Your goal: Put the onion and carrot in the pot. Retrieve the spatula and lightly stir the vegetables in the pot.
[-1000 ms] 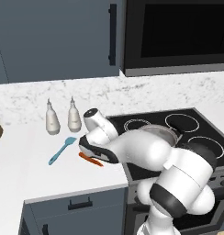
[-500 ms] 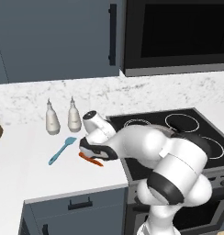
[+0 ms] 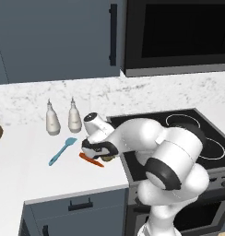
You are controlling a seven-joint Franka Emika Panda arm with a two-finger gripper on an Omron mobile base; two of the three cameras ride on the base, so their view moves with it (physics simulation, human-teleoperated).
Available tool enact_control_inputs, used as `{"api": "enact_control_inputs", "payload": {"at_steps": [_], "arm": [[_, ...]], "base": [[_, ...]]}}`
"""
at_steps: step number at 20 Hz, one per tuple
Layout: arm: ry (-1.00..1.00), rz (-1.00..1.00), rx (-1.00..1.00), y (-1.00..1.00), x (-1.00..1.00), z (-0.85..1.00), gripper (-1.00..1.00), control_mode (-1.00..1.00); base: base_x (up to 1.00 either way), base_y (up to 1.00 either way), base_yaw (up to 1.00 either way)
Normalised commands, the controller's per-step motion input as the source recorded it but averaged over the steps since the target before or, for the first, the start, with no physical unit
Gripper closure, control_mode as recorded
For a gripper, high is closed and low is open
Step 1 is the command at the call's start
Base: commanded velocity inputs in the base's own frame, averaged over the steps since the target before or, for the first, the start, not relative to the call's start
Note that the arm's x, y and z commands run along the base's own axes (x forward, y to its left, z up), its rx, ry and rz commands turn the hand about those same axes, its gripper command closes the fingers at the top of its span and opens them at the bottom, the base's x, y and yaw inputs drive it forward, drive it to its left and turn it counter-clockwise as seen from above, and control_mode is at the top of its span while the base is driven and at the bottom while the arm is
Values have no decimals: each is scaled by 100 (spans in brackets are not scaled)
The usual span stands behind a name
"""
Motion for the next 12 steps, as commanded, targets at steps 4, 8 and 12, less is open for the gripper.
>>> {"api": "enact_control_inputs", "payload": {"at_steps": [4,8,12], "arm": [[0,0,0,0,18,-17,-100,-100],[0,-2,0,-3,1,-19,-100,-100],[0,-6,0,-28,-4,-26,-100,-100]], "base": [[0,0,0],[0,0,0],[0,0,0]]}}
